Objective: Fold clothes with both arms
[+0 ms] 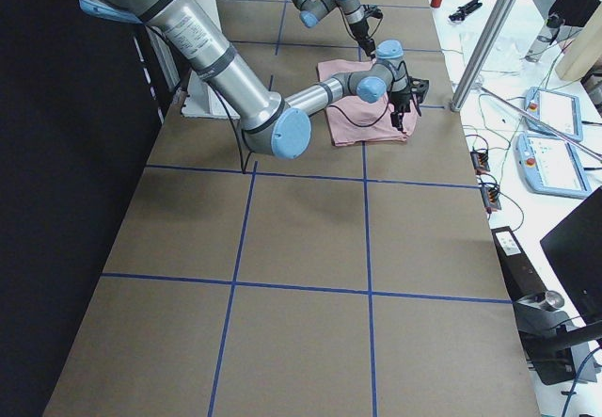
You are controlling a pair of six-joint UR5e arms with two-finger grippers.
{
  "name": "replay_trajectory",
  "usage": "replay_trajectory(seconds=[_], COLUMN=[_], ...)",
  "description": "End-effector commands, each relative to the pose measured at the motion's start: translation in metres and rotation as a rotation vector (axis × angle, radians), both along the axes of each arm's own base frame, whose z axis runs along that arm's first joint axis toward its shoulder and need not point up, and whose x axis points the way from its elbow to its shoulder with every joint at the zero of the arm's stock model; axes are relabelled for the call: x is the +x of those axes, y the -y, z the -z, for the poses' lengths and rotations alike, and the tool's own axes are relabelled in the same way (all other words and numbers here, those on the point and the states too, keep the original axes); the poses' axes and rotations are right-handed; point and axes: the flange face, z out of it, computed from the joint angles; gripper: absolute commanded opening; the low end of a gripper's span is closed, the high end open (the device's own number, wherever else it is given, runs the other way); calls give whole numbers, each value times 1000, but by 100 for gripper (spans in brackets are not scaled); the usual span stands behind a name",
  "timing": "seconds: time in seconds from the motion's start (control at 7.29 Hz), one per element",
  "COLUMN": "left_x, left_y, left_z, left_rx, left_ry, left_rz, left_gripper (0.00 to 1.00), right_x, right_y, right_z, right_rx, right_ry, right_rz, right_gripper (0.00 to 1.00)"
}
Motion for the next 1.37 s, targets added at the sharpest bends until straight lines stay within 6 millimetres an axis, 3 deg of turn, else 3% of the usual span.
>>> replay_trajectory(seconds=[0.0, 0.14, 0.27, 0.41, 0.55, 0.69, 1.1, 1.23], left_x=[-2, 0, -4, -6, -6, -5, -5, -5], left_y=[-9, -11, -14, -15, -16, -16, -16, -16], left_z=[9, 8, 3, 4, -1, -2, 0, -1], left_rx=[-1, 1, 14, 20, 18, 20, 17, 17], left_ry=[-37, -38, -53, -60, -52, -51, -57, -55], left_rz=[-41, -46, -47, -43, -47, -48, -46, -47], left_gripper=[46, 45, 45, 45, 45, 45, 45, 45], right_x=[33, 23, 7, -6, -1, -8, -8, -11], right_y=[-109, -142, -162, -177, -186, -205, -209, -210], right_z=[-30, -46, -44, -44, -46, -72, -78, -82], right_rx=[-71, -120, -134, -150, -160, -176, -178, -186], right_ry=[135, 147, 156, 159, 162, 125, 113, 106], right_rz=[9, -11, -27, -42, -46, -43, -46, -44], right_gripper=[98, 85, 79, 77, 73, 73, 69, 61])
